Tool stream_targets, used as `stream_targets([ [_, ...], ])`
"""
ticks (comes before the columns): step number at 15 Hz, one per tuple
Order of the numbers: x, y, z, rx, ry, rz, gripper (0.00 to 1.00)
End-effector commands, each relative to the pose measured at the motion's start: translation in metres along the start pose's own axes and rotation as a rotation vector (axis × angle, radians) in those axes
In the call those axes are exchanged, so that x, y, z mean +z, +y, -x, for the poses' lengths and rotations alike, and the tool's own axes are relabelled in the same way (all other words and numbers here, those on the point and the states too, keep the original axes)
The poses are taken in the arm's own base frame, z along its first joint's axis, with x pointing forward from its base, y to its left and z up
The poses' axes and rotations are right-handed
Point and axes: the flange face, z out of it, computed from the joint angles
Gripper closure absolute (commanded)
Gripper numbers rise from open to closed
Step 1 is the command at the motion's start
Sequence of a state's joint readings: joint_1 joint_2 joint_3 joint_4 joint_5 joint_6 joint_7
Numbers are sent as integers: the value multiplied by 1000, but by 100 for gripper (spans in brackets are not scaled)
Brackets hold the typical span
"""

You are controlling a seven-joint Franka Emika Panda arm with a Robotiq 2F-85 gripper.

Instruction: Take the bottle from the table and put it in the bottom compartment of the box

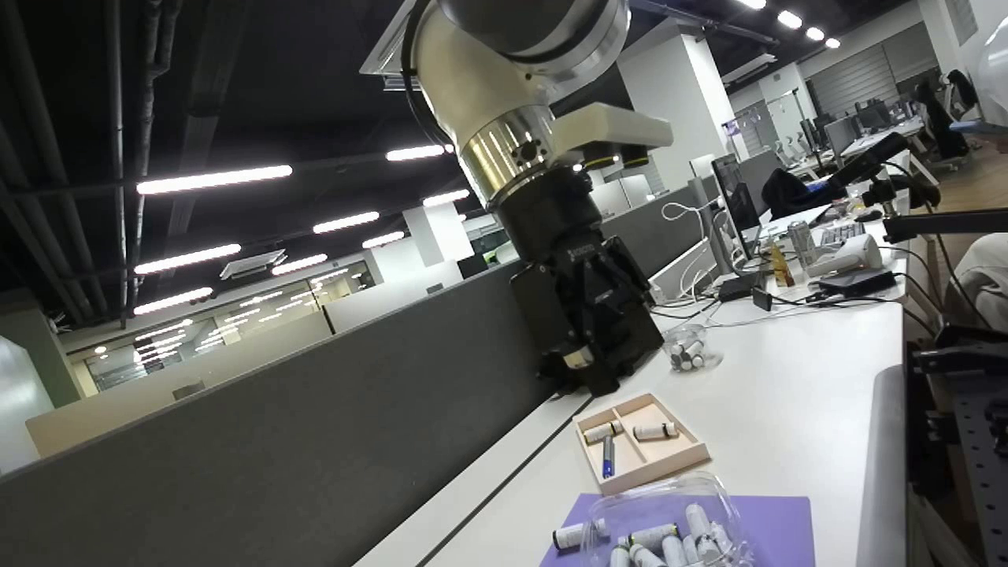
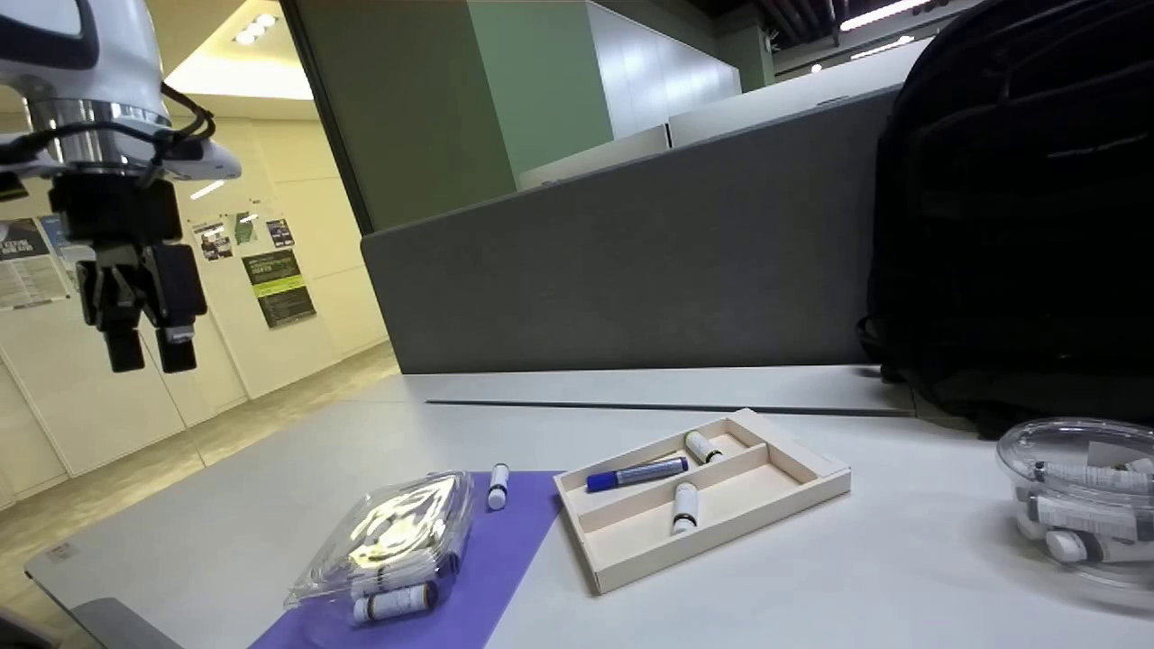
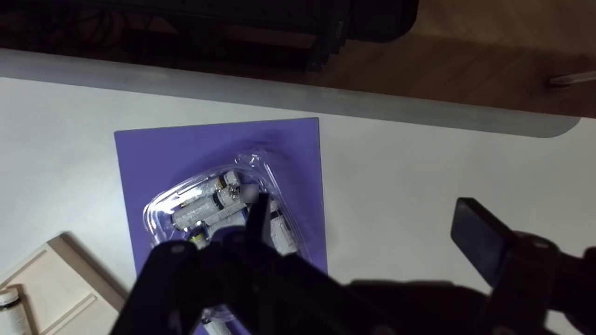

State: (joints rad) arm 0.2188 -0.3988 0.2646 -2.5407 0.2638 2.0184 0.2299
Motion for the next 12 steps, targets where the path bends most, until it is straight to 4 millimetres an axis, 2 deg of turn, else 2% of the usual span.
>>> stream_targets([
  [1,-9,19,-26,68,114,27,0],
  [7,-15,75,-96,168,352,92,0],
  [10,-4,99,-133,216,374,99,0],
  [12,4,110,-151,243,329,79,0],
])
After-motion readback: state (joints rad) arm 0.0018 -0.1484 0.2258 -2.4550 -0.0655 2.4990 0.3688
